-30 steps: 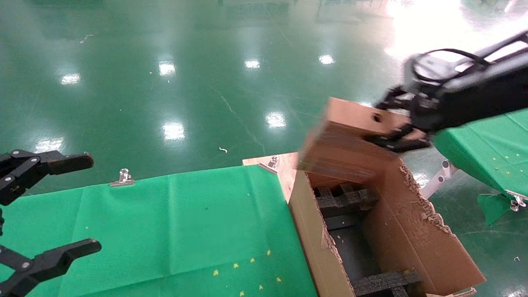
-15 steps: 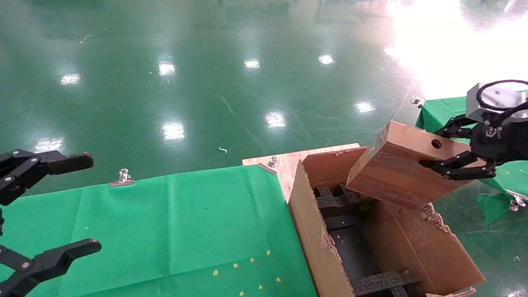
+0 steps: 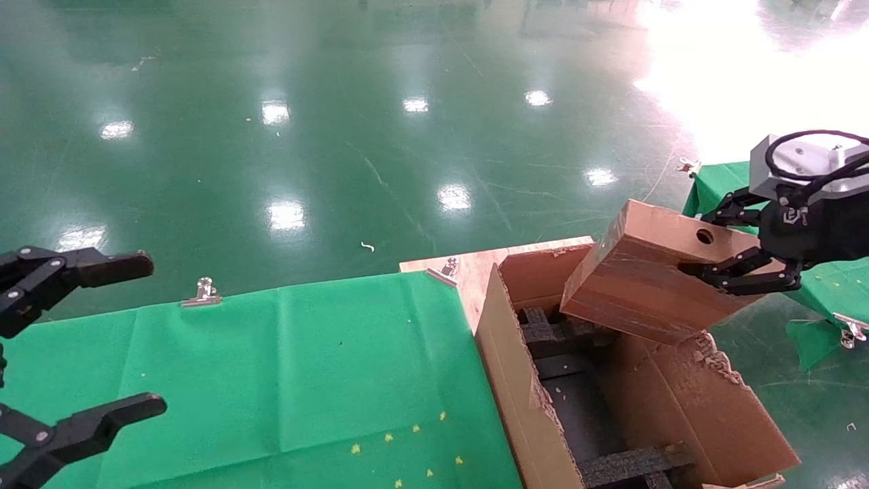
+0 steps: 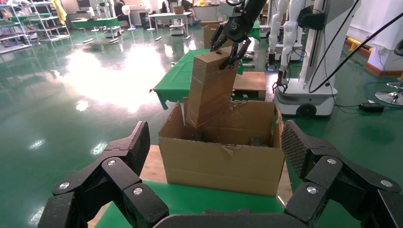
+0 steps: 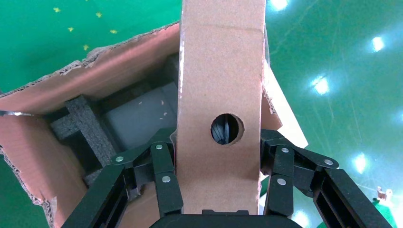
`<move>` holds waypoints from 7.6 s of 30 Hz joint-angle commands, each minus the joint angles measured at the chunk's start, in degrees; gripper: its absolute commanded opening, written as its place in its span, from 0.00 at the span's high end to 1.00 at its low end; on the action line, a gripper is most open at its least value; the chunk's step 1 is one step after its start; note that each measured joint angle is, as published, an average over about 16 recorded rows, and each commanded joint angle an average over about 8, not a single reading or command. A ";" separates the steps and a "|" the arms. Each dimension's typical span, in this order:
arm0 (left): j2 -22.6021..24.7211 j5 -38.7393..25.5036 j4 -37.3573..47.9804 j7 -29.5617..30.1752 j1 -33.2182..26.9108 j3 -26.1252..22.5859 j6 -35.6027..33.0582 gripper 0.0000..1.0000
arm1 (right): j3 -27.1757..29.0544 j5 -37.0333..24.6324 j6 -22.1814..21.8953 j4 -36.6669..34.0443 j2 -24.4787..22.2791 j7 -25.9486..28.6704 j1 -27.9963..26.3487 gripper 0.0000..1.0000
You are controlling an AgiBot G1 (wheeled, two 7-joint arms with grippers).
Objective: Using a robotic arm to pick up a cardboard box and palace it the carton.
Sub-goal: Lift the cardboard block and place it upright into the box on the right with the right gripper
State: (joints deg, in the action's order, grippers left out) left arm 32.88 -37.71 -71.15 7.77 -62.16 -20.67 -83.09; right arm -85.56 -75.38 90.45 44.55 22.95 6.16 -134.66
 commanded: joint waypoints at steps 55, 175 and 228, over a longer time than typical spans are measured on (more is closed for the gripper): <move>-0.01 0.03 0.02 -0.01 0.01 0.00 0.02 0.00 | -7.91 -16.87 -19.29 32.19 -11.68 82.28 8.79 1.00; -0.02 0.05 0.02 -0.02 0.00 -0.02 0.03 0.00 | -21.71 -30.24 -50.87 18.73 9.25 106.54 40.38 1.00; -0.02 0.05 0.04 -0.02 0.01 -0.02 0.05 0.00 | -19.31 -28.92 -50.31 19.52 8.31 104.79 35.13 0.00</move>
State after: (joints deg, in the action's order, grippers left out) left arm 32.86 -37.66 -71.11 7.75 -62.14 -20.69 -83.05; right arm -104.62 -104.10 40.12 64.89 31.09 110.55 -99.99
